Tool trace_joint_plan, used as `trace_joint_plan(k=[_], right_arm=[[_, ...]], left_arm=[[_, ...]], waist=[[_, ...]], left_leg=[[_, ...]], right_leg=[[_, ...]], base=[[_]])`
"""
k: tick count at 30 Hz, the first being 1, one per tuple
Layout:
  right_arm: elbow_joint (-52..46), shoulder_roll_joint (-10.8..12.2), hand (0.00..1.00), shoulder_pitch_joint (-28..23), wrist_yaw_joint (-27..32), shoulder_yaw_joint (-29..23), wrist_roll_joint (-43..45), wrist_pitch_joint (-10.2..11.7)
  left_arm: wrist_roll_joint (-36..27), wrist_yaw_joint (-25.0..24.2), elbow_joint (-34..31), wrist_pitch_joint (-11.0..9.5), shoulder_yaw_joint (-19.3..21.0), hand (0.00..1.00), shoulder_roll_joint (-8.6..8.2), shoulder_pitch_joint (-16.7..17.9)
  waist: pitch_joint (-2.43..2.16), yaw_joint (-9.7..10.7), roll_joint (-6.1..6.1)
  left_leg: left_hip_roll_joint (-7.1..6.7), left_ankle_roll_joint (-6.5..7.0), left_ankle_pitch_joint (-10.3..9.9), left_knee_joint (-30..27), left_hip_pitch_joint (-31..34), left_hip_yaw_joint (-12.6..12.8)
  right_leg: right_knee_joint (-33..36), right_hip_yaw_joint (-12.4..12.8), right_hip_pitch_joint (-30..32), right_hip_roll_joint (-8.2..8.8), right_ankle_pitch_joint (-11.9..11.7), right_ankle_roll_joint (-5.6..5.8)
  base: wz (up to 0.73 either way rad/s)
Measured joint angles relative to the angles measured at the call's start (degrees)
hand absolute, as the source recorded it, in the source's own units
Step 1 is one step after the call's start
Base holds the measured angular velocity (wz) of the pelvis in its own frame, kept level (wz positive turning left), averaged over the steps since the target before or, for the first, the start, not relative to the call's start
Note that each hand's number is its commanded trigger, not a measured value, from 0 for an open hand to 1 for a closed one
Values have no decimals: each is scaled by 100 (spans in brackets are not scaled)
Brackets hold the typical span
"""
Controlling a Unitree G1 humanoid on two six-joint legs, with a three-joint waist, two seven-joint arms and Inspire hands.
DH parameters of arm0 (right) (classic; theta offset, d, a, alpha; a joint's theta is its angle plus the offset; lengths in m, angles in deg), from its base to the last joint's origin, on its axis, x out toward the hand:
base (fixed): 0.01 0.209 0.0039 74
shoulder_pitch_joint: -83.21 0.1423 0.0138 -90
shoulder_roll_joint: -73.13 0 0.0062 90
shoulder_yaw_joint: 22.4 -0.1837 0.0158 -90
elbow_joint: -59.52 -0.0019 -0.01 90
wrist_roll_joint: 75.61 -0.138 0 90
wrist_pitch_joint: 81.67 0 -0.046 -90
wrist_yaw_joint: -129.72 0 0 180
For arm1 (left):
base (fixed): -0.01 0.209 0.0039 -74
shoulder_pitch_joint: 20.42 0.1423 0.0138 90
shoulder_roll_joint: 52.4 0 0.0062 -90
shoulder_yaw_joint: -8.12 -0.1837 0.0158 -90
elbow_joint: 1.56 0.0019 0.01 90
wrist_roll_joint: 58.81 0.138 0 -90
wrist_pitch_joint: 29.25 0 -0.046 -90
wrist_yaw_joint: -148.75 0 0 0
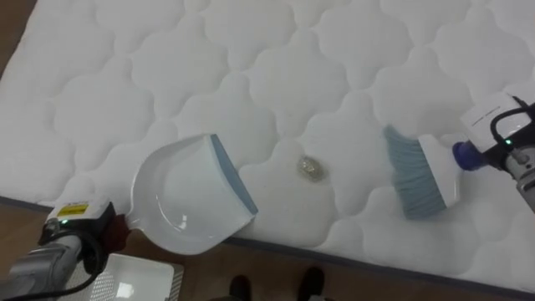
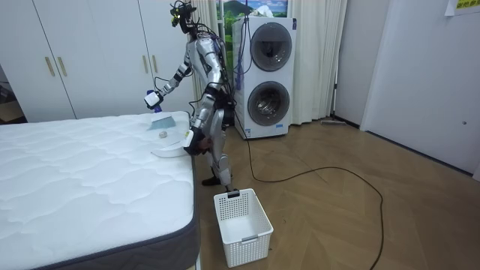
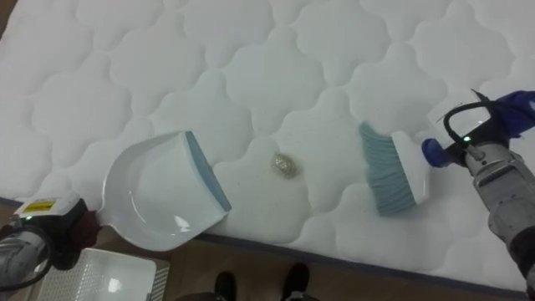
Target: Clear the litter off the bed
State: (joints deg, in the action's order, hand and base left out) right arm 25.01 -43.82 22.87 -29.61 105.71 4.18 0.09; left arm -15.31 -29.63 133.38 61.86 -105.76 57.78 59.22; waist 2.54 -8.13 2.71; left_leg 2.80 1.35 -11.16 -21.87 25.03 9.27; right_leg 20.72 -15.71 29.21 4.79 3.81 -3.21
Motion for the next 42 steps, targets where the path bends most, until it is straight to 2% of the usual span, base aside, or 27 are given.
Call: trace_joint_plan(k=[3, 7, 12, 14, 17, 19, 22, 24, 33, 35, 42], right_arm=[[-21, 13, 100, -9, 43, -2, 5, -17], [-279, 70, 100, -167, 46, -72, 188, -175], [-481, 121, 100, -168, 202, -70, 275, -184], [-548, 241, 100, -169, 346, -97, 289, -184], [-715, 634, 100, -177, 559, -109, 303, -180], [-781, 981, 100, -295, 556, -96, 312, -184], [-919, 1278, 100, -419, 473, -20, 306, -157], [-958, 1382, 100, -418, 453, 6, 306, -156], [-1528, 1437, 100, -493, 181, 124, 287, -45], [-1591, 1443, 100, -548, 142, 128, 272, 14], [-1845, 1514, 100, -777, -398, 129, -189, 12]], left_arm=[[-134, 43, -9, 9, -11, 100, 3, 48], [-261, 149, -78, 69, -11, 100, -27, 176], [-297, 200, -73, 181, -88, 100, -33, 188], [-295, 212, -37, 262, -113, 100, -60, 189], [-293, 287, 108, 318, -125, 100, -179, 187], [-301, 355, 109, 310, -201, 100, -226, 165], [-427, 432, 121, 348, -303, 100, -273, 170], [-522, 434, 120, 383, -336, 100, -287, 191], [-581, 446, 48, 368, -333, 100, -340, 351], [-585, 460, 50, 357, -332, 100, -359, 370], [-575, 552, 59, 345, -331, 100, -382, 395]], waist=[[0, 11, -1], [-1, 39, -1], [-2, 38, 0], [-3, 66, -1], [-25, 83, -36], [-34, 33, -51], [-37, -9, -60], [-45, -11, -71], [-112, -15, -181], [-113, -14, -184], [-105, 0, -205]], left_leg=[[-20, 0, 0, 27, -1, 23], [-25, -2, 1, 16, -14, 33], [-12, -6, 2, 27, -73, 79], [-6, -7, 1, 30, -132, 82], [3, -15, -2, 32, -181, 85], [-1, -15, -1, 39, -177, 80], [-12, -14, 2, 49, -160, 77], [-19, -13, 3, 38, -144, 77], [-29, -14, 2, 86, -173, 91], [-28, -13, 2, 99, -180, 92], [-32, -14, 0, 165, -179, 82]], right_leg=[[-6, -2, -1, -6, 0, 0], [-13, -2, -10, -17, 0, -1], [-19, 79, -56, -40, -11, -18], [-56, 108, -123, -60, -14, -20], [-125, 130, -195, -88, -40, -18], [-127, 120, -189, -84, -43, -17], [-111, 119, -157, -77, -42, -16], [-107, 114, -133, -70, -43, -15], [-115, 76, -131, -59, -38, -2], [-115, 70, -138, -58, -39, -2], [-137, -8, -151, -37, -37, -5]], base=[[0], [0], [-4], [-7], [-3], [5], [0], [0], [0], [0], [2]])
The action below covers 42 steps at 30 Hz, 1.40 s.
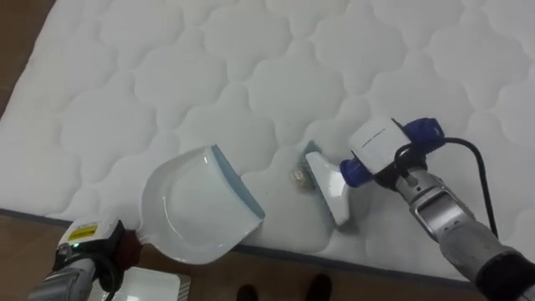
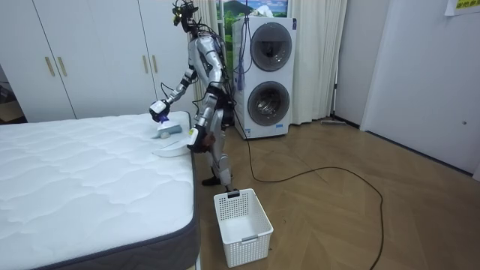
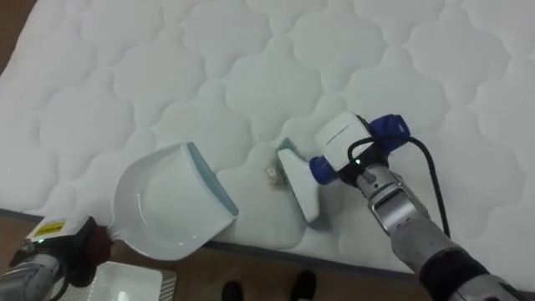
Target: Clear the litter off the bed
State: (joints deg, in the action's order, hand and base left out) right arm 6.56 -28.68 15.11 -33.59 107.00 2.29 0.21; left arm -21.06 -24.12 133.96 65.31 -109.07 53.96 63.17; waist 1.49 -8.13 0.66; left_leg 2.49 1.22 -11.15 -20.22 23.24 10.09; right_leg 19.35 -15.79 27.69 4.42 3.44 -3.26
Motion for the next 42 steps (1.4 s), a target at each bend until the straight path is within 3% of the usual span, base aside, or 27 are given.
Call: trace_joint_plan(k=[5, 17, 24, 33, 42], right_arm=[[-130, 64, 100, -23, -361, 2, -143, 5], [-143, 178, 100, 29, -503, 55, -599, 56], [-133, 335, 100, 33, -753, 74, -1248, 57], [-379, 463, 100, 39, -922, 94, -1475, 106], [-711, 680, 100, 49, -1181, 238, -1572, 383]], left_arm=[[-1, 5, 62, -18, -1, 100, 0, 3], [-1, 222, 334, -85, -15, 100, -58, 65], [-6, 378, 419, -87, -120, 100, -92, -16], [-1, 650, 550, -125, -121, 100, -166, 6], [13, 694, 632, -254, -120, 100, -244, -66]], waist=[[0, -4, 0], [5, 5, 5], [51, 3, -13], [56, -4, -17], [80, -163, -63]], left_leg=[[0, 0, 3, -5, 0, 5], [-14, 1, 2, 112, -86, 89], [-19, 1, 1, 105, -81, 93], [-34, 0, 2, 61, 24, 84], [-25, 2, -2, 80, -5, 89]], right_leg=[[-32, 10, 0, -11, 0, 0], [36, 139, 36, -17, 9, 14], [37, 135, 35, -8, 14, 5], [82, 138, 152, 17, 75, 32], [104, 124, 135, 11, 69, 24]], base=[[0], [-4], [0], [1], [0]])
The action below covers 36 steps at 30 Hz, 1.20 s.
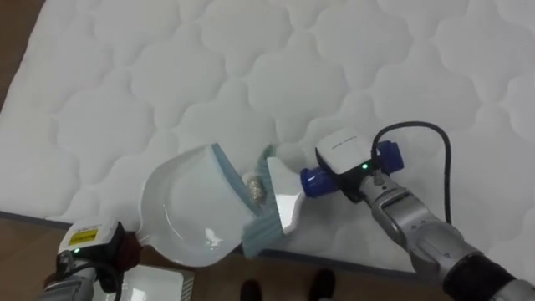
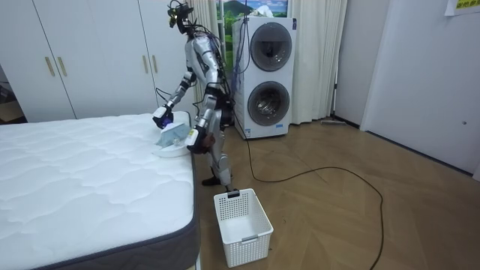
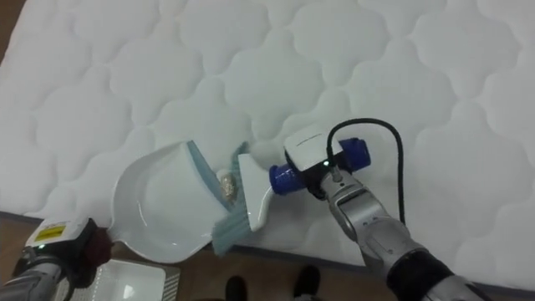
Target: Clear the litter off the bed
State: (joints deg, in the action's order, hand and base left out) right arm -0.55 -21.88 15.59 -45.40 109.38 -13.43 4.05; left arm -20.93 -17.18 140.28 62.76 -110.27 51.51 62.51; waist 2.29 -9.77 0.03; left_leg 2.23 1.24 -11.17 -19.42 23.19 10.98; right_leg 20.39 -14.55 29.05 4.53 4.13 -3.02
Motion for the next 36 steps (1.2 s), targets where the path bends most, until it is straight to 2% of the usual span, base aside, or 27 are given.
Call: trace_joint_plan(k=[3, 10, 18, 22, 32, 36], right_arm=[[0, 82, 100, 0, -225, 22, -26, 107], [-1, 137, 100, 0, -567, 229, -202, 422], [-146, 152, 100, 1, -881, 234, -263, 520], [-156, 181, 100, 0, -1000, 234, -374, 550], [-156, 200, 100, 1, -863, 249, -797, 643], [-134, 72, 100, 3, -586, 224, -1066, 736]], left_arm=[[0, 15, -1, -27, 3, 100, -45, -2], [0, 29, 1, -85, 3, 100, -45, -3], [41, 48, 12, -88, -1, 100, -48, -10], [41, 91, 126, -88, 4, 100, -159, -17], [-10, 116, 162, -126, 0, 100, -178, -13], [-27, 103, 234, -165, -1, 100, -206, -30]], waist=[[20, -33, -45], [14, -46, -67], [3, -31, -86], [-28, -22, -151], [-31, -18, -177], [-22, 16, -146]], left_leg=[[-1, 1, -1, 8, 3, -5], [-4, 3, 1, -29, 9, -5], [-26, 4, 1, -40, 17, -37], [-36, 11, 5, -42, 8, -39], [-37, 13, 7, -29, -59, -29], [-70, 34, 21, 0, -113, -47]], right_leg=[[20, -3, 11, 7, 1, -1], [22, -28, 15, 31, 9, 3], [26, -61, 13, 37, 9, 3], [32, -57, 4, 48, 8, 3], [42, -58, -52, 55, 9, 3], [51, -58, -94, 102, 18, 17]], base=[[0], [0], [0], [0], [0], [2]])
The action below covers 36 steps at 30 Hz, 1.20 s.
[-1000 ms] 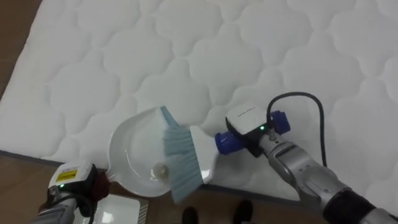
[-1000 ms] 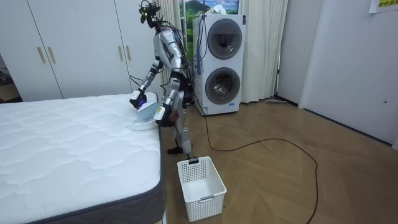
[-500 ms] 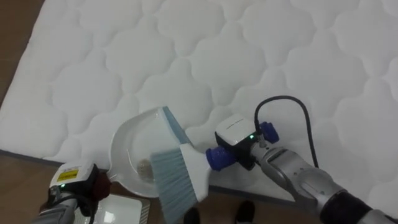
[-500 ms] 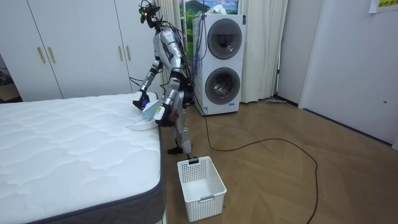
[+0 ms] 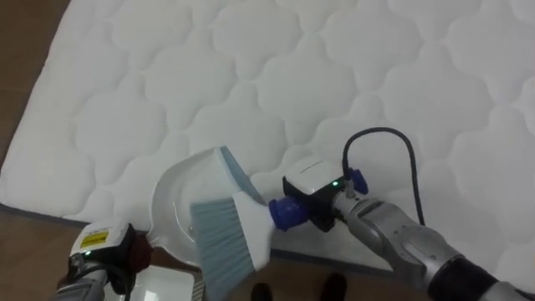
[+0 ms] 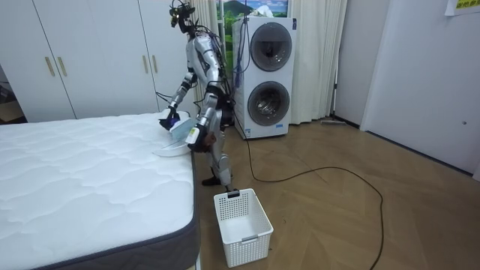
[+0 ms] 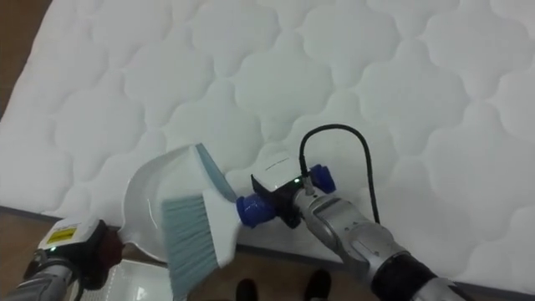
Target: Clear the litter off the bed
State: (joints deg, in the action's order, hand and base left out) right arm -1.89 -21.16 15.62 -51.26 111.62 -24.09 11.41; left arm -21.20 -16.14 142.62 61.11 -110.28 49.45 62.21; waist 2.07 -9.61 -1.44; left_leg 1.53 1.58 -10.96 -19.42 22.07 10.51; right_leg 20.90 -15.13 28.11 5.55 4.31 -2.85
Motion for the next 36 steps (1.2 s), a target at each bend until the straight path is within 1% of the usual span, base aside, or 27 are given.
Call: trace_joint_plan(k=[2, 3, 4, 5, 6, 8, 10, 11, 12, 14, 16, 17, 18, 19, 21, 22, 23, 24, 25, 26, 28, 29, 30, 31, 32, 34, 36], right_arm=[[108, 0, 100, -11, 125, -91, -7, 82], [184, 2, 100, -43, 220, -223, -8, 149], [218, -5, 100, -99, 334, -411, -11, 172], [226, -4, 100, -131, 389, -499, -14, 174], [241, -15, 100, -172, 510, -649, -27, 201], [259, -48, 100, -259, 740, -922, -203, 246], [284, -67, 100, -496, 1092, -1306, -486, 269], [291, -64, 100, -564, 1159, -1419, -566, 286], [387, -57, 100, -642, 1304, -1634, -684, 365], [557, -75, 100, -721, 1498, -1910, -960, 378], [583, -136, 100, -848, 1719, -2390, -1134, 377], [546, -165, 97, -903, 1760, -2523, -1145, 377], [508, -228, 96, -970, 1853, -2743, -1181, 378], [508, -248, 93, -1026, 1963, -2933, -1188, 372], [507, -280, 89, -1071, 2133, -3102, -1317, 372], [507, -284, 84, -1096, 2231, -3189, -1452, 366], [507, -291, 82, -1112, 2283, -3207, -1545, 352], [495, -292, 74, -1151, 2354, -3221, -1711, 327], [423, -293, 52, -1218, 2383, -3230, -1852, 305], [378, -294, 1, -1249, 2403, -3230, -1908, 305], [282, -294, 0, -1269, 2439, -3260, -2005, 306], [255, -294, 0, -1269, 2456, -3274, -2015, 306], [191, -296, 0, -1269, 2469, -3301, -2065, 309], [165, -295, 0, -1269, 2472, -3329, -2150, 322], [169, -295, 0, -1271, 2472, -3342, -2208, 319], [171, -295, 0, -1270, 2467, -3355, -2434, 311], [202, -299, 0, -1269, 2463, -3355, -2759, 303]], left_arm=[[5, 10, 70, -7, 32, 100, -40, 10], [19, 9, 94, -53, 128, 100, -55, 8], [22, 10, 92, -82, 174, 100, -52, 20], [22, 10, 97, -84, 181, 100, -51, 23], [18, 10, 102, -85, 238, 100, -53, 51], [34, 9, 97, -97, 301, 100, -52, 72], [78, 9, 84, -112, 344, 100, -51, 102], [79, 7, 53, -102, 347, 100, -50, 130], [79, 1, -81, -68, 398, 100, -50, 251], [92, -39, -145, -75, 493, 100, -48, 354], [327, -134, -489, -62, 819, 100, -33, 536], [378, -162, -631, -56, 911, 100, -24, 598], [467, -189, -905, -44, 1091, 100, -21, 709], [510, -190, -1119, -31, 1223, 100, -21, 804], [595, -190, -1417, 28, 1342, 100, -17, 937], [629, -200, -1605, 88, 1363, 100, -20, 1016], [668, -205, -1689, 101, 1373, 100, -25, 1052], [709, -216, -1847, 102, 1403, 100, -29, 1149], [699, -217, -1961, 96, 1428, 100, -30, 1263], [699, -221, -2004, 98, 1431, 100, -32, 1315], [714, -297, -2095, 98, 1502, 100, -82, 1481], [718, -328, -2141, 98, 1536, 100, -91, 1512], [765, -346, -2262, 86, 1629, 100, -90, 1621], [762, -350, -2366, 77, 1733, 100, -94, 1732], [759, -350, -2382, 80, 1769, 100, -102, 1764], [739, -381, -2390, 97, 1912, 100, -151, 1860], [692, -460, -2398, 112, 1925, 100, -165, 1874]], waist=[[5, 41, 38], [0, 55, 65], [10, 123, 83], [11, 145, 89], [5, 201, 110], [7, 273, 119], [7, 332, 119], [5, 350, 121], [3, 414, 119], [-7, 467, 134], [-18, 525, 153], [-20, 531, 153], [-20, 543, 152], [-26, 597, 150], [-48, 666, 145], [-71, 693, 140], [-88, 712, 136], [-140, 755, 137], [-181, 769, 150], [-187, 775, 155], [-202, 790, 156], [-202, 780, 154], [-215, 751, 159], [-213, 748, 152], [-219, 741, 143], [-222, 741, 101], [-234, 755, 79]], left_leg=[[-30, 14, 15, 37, -63, 13], [-33, 18, 13, 23, -83, 23], [-24, 28, 6, 1, -83, 19], [-19, 31, 4, -9, -85, 13], [-13, 42, -4, -25, -88, 9], [-10, 46, -5, -37, -114, -28], [-11, 49, -8, 5, -273, -77], [-14, 50, -8, 27, -317, -91], [-24, 50, -8, 73, -409, -124], [-26, 50, -8, 106, -493, -149], [-23, 50, -9, 108, -508, -142], [-22, 50, -9, 108, -515, -139], [-22, 49, -9, 121, -571, -141], [-24, 49, -8, 160, -675, -137], [-31, 48, -8, 262, -884, -133], [-30, 47, -9, 328, -1039, -122], [-26, 46, -9, 370, -1103, -117], [-16, 42, -9, 427, -1239, -109], [-11, 26, -4, 524, -1409, -97], [-11, 19, 0, 578, -1503, -91], [-5, 9, 2, 698, -1789, -34], [0, 4, -1, 710, -1829, -36], [16, -3, -4, 738, -1900, -7], [34, -14, -10, 743, -1958, -5], [41, -21, -14, 746, -1987, -5], [55, -35, -23, 779, -2071, -89], [60, -47, -21, 774, -2077, -205]], right_leg=[[44, 47, -19, 16, 21, 21], [62, 69, -35, 28, 32, 34], [48, 47, -67, 38, 35, 40], [33, 35, -89, 39, 34, 45], [-12, 14, -131, 34, 30, 52], [-58, -13, -199, 31, 15, 73], [-124, -85, -390, 33, 7, 89], [-137, -90, -436, 33, 14, 99], [-172, -97, -538, 30, 28, 118], [-212, -76, -635, 10, 42, 137], [-208, -73, -639, 9, 43, 138], [-207, -78, -644, 11, 43, 138], [-212, -82, -695, 13, 46, 139], [-212, -77, -792, 14, 67, 150], [-232, -68, -972, 5, 105, 166], [-264, -52, -1108, -8, 119, 172], [-311, -47, -1187, -25, 119, 173], [-388, -32, -1334, -59, 122, 178], [-426, -20, -1465, -81, 125, 182], [-427, -5, -1528, -90, 132, 184], [-453, 49, -1749, -119, 171, 194], [-482, 66, -1787, -135, 172, 195], [-552, 99, -1840, -167, 165, 193], [-595, 96, -1910, -185, 157, 192], [-613, 95, -1951, -193, 156, 192], [-649, 44, -2094, -214, 155, 194], [-710, -61, -2186, -218, 156, 195]], base=[[2], [3], [7], [11], [8], [10], [12], [10], [11], [6], [0], [0], [0], [0], [0], [-3], [-4], [-6], [-8], [-15], [-11], [-10], [-7], [-5], [4], [14], [30]])
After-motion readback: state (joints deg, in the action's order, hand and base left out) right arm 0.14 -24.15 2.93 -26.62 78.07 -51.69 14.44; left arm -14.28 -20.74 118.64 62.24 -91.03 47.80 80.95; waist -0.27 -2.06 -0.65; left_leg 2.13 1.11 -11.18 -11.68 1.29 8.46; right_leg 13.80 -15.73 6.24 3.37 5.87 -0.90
